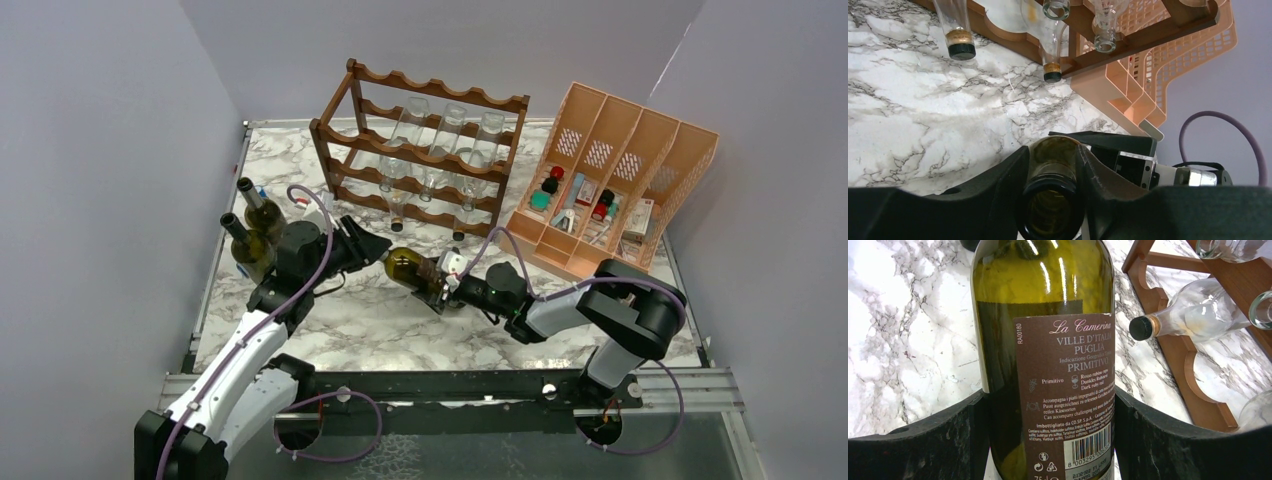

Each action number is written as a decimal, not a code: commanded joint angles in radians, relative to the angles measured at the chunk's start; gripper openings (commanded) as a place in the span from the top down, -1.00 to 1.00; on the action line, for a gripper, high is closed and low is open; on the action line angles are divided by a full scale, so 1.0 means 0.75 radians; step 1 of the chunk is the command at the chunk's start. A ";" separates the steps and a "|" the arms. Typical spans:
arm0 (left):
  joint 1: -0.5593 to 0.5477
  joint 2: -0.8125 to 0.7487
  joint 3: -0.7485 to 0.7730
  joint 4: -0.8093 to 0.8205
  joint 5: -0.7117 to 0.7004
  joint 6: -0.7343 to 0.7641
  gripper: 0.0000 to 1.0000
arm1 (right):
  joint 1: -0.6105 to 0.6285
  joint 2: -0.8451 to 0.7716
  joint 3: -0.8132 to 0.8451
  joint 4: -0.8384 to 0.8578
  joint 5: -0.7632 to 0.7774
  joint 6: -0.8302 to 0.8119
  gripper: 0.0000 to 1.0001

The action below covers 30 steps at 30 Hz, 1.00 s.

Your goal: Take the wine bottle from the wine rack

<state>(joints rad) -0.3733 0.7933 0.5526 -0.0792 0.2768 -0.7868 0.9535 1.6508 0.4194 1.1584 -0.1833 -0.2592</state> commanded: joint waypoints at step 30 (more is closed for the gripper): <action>0.002 0.364 0.698 -0.289 -0.364 0.725 1.00 | -0.003 -0.675 0.120 -0.987 0.182 0.201 -0.99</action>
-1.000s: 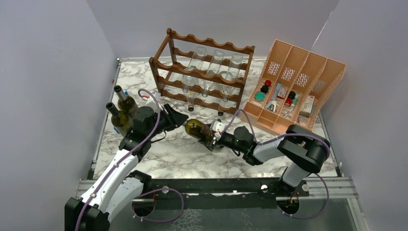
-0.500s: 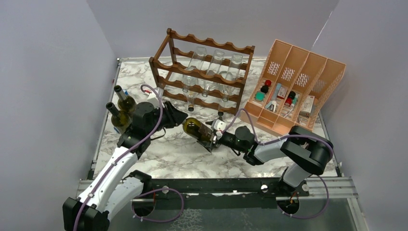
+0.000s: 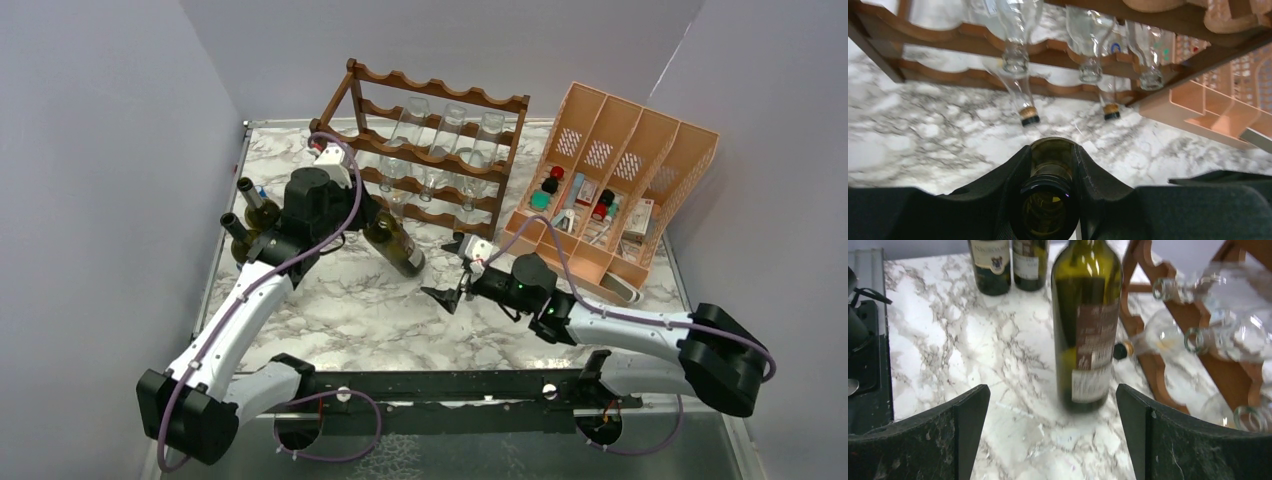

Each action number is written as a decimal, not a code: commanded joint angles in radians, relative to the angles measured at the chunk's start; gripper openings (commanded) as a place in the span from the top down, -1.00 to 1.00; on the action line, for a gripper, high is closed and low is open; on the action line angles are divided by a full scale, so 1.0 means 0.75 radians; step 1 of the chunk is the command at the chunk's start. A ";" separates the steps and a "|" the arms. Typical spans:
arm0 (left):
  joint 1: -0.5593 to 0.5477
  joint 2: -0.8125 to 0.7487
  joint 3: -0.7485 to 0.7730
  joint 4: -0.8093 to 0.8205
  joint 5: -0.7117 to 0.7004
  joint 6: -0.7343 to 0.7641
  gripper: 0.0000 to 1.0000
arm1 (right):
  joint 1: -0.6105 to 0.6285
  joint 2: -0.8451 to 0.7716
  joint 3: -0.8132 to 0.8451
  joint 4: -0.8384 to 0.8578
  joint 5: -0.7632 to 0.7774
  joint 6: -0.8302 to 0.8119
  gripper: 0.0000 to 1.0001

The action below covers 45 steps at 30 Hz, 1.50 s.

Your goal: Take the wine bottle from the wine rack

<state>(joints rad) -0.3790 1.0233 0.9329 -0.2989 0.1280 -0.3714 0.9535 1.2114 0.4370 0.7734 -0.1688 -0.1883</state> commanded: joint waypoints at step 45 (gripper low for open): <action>0.494 0.549 0.670 0.049 -0.582 0.413 1.00 | -0.002 -0.205 0.922 -1.757 0.641 0.826 -0.99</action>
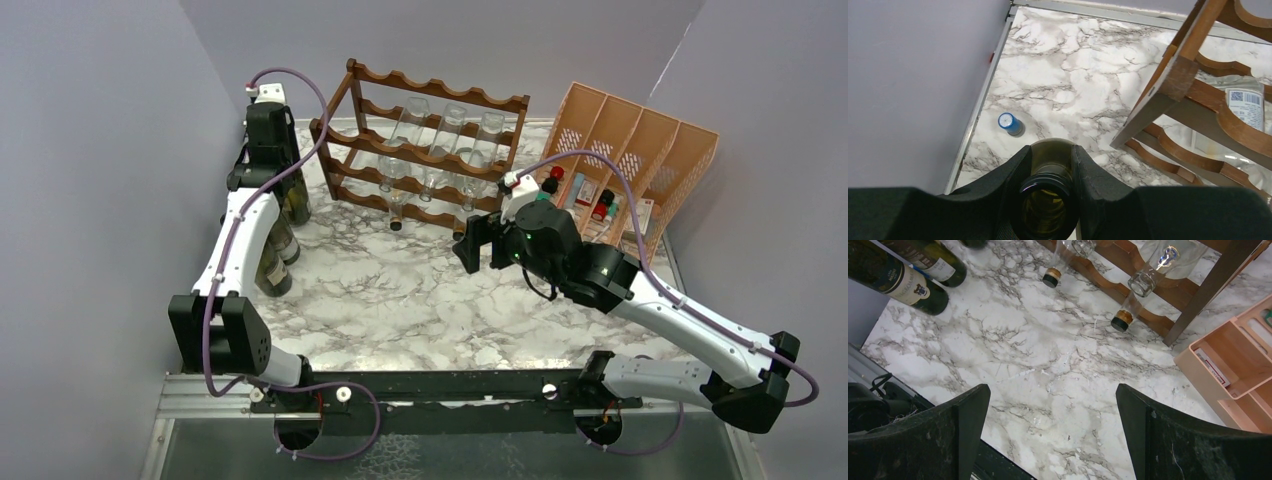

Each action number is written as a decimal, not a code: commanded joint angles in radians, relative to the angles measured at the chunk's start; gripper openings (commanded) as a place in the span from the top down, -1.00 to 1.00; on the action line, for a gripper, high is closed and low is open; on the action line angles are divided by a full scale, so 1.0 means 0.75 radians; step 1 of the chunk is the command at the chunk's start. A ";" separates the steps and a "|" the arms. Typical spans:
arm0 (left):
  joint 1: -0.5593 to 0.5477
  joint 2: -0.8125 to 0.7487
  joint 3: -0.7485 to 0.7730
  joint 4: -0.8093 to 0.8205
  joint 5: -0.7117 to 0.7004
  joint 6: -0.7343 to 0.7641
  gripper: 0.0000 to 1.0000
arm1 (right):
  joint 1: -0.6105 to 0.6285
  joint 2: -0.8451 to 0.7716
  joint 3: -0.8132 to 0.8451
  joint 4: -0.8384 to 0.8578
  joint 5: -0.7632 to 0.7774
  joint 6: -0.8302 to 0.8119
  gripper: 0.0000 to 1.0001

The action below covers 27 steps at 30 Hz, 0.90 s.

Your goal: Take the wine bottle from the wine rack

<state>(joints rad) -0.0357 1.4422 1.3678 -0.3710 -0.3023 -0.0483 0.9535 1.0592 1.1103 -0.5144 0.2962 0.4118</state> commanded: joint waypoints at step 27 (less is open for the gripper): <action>0.092 0.006 -0.055 0.196 -0.004 -0.077 0.68 | -0.003 -0.057 0.002 -0.053 0.063 0.030 -0.99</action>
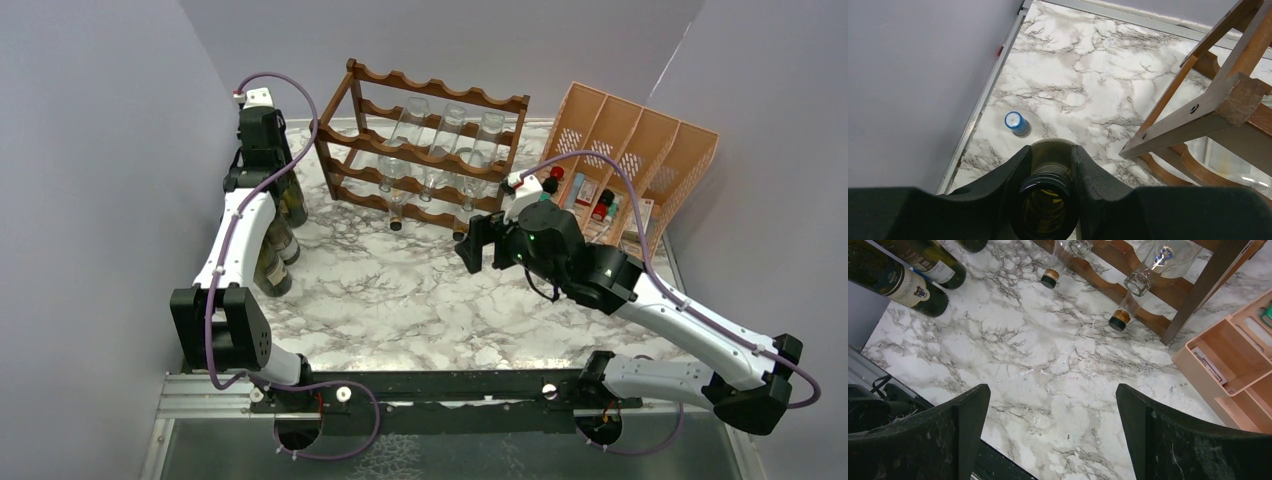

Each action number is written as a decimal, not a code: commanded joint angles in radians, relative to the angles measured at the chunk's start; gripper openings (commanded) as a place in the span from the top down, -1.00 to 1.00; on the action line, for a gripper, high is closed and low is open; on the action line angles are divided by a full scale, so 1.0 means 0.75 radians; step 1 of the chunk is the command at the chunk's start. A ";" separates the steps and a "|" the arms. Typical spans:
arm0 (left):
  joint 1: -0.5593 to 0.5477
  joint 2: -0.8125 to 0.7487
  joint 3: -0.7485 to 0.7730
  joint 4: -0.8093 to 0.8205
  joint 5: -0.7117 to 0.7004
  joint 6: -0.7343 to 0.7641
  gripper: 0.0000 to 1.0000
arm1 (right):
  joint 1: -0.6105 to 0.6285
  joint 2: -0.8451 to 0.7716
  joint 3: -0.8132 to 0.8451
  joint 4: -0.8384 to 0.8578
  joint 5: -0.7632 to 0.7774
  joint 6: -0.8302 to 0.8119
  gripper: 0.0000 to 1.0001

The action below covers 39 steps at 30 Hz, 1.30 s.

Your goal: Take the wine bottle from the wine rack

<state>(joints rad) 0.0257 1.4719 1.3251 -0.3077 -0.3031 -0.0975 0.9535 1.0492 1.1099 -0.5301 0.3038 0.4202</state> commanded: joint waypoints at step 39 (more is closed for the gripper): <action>-0.171 -0.427 0.050 0.125 0.879 -0.451 -0.74 | -0.003 -0.077 -0.054 0.019 0.054 -0.003 -0.99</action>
<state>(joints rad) -0.0109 1.1736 1.4334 -0.2687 0.1234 -0.3168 0.9535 0.9981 1.0878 -0.5407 0.3248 0.4374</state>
